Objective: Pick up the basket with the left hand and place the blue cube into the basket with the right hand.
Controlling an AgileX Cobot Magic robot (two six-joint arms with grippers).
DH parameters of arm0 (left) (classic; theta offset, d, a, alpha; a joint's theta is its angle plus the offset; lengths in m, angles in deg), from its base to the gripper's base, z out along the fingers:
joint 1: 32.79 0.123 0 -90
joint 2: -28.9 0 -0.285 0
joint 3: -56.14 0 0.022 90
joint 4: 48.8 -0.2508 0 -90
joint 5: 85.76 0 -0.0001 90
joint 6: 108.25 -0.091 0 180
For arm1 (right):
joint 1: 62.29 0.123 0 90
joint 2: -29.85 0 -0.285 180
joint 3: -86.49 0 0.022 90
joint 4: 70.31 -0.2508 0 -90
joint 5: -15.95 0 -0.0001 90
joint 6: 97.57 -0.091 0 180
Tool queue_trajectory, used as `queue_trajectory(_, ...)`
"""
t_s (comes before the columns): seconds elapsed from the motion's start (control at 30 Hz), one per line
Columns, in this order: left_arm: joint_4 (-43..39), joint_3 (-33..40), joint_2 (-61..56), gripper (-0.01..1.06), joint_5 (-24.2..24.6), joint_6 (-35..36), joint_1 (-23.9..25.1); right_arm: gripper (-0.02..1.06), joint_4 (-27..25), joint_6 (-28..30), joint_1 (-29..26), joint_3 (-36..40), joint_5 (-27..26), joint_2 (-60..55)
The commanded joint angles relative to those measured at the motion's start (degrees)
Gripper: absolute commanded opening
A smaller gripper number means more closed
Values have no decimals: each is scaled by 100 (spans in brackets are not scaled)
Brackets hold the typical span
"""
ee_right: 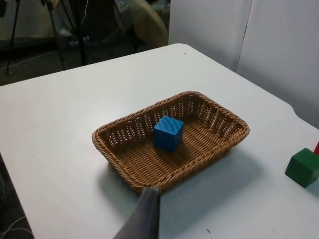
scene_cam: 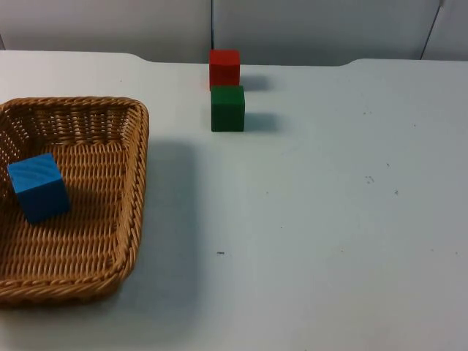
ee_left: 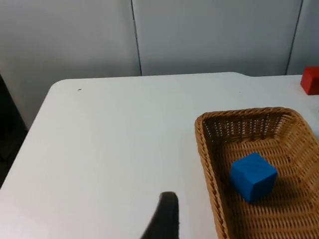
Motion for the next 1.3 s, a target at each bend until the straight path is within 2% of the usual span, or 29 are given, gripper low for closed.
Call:
queue_trajectory(0.0,-149,44,-172,77,171,102,-42,89,32,3,21,34,-25,35)
queue_trajectory(0.17,-141,459,-211,77,298,102,-42,89,64,3,21,34,-25,35)
queue_trajectory(0.3,-141,459,-211,77,337,53,-42,89,79,3,21,34,-25,35)
queue_trajectory(0.47,67,533,-211,77,425,-407,-42,89,120,3,21,83,-25,35)
queue_trajectory(0.87,-131,533,-211,77,425,-86,-42,89,204,-3,21,153,-23,35)
queue_trajectory(1.27,-157,533,-211,77,425,-86,-42,89,204,-3,21,153,-158,35)
